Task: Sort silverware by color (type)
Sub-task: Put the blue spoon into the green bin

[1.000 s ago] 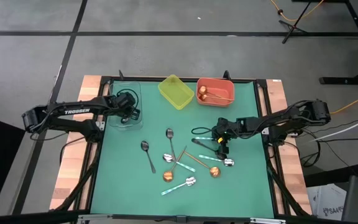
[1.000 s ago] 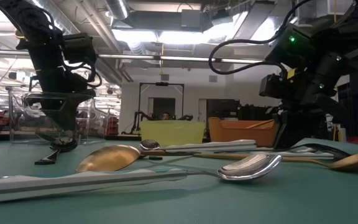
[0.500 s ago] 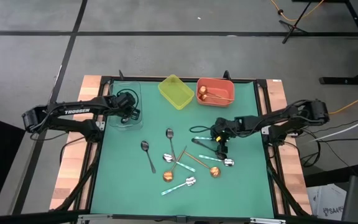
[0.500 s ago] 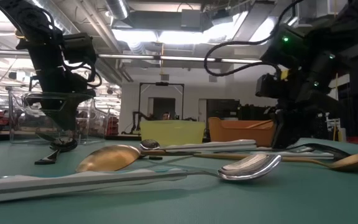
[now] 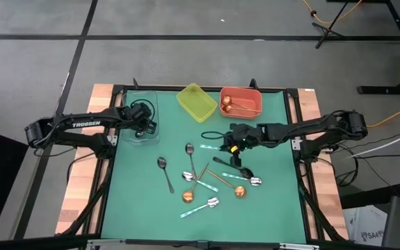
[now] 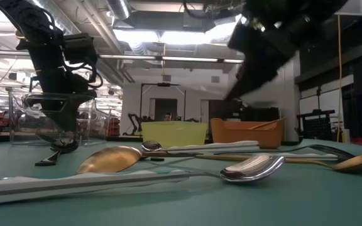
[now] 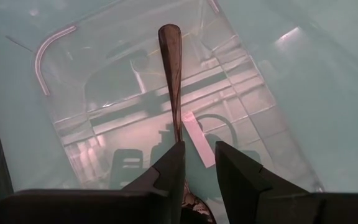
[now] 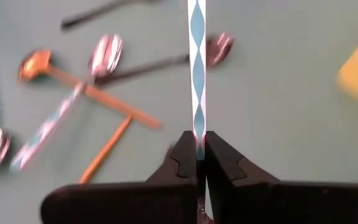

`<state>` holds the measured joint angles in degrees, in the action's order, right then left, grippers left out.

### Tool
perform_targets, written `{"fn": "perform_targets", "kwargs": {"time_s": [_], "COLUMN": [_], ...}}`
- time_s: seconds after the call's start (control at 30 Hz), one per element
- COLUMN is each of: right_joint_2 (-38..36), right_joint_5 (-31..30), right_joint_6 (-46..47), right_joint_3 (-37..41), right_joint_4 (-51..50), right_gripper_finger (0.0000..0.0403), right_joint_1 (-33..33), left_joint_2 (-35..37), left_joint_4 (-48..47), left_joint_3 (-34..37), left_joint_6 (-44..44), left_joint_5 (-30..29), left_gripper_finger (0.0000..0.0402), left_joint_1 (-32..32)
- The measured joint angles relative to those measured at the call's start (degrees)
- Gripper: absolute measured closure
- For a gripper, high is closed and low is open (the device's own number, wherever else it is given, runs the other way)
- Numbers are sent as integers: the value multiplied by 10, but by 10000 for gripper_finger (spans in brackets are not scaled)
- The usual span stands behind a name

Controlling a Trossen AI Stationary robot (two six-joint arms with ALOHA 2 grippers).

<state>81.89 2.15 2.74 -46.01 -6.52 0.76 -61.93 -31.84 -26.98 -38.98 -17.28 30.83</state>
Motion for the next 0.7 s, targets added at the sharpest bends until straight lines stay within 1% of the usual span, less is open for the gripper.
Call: {"fn": "perform_targets", "kwargs": {"time_s": [0.1,0.23,0.4,0.7], "right_joint_2": [0,7,35,131], "right_joint_5": [-37,-73,-72,-71], "right_joint_6": [-9,-54,-96,-153], "right_joint_3": [-33,-74,-114,-197], "right_joint_4": [4,7,44,87], "right_gripper_finger": [401,401,402,402], "right_joint_1": [0,3,32,119], "left_joint_2": [0,0,0,0], "left_joint_4": [0,0,0,-2], "left_joint_3": [0,0,0,0], "left_joint_6": [0,0,-2,-14], "left_joint_5": [0,0,0,2], "left_gripper_finger": [319,319,319,319], "left_joint_1": [0,0,0,-3]}}
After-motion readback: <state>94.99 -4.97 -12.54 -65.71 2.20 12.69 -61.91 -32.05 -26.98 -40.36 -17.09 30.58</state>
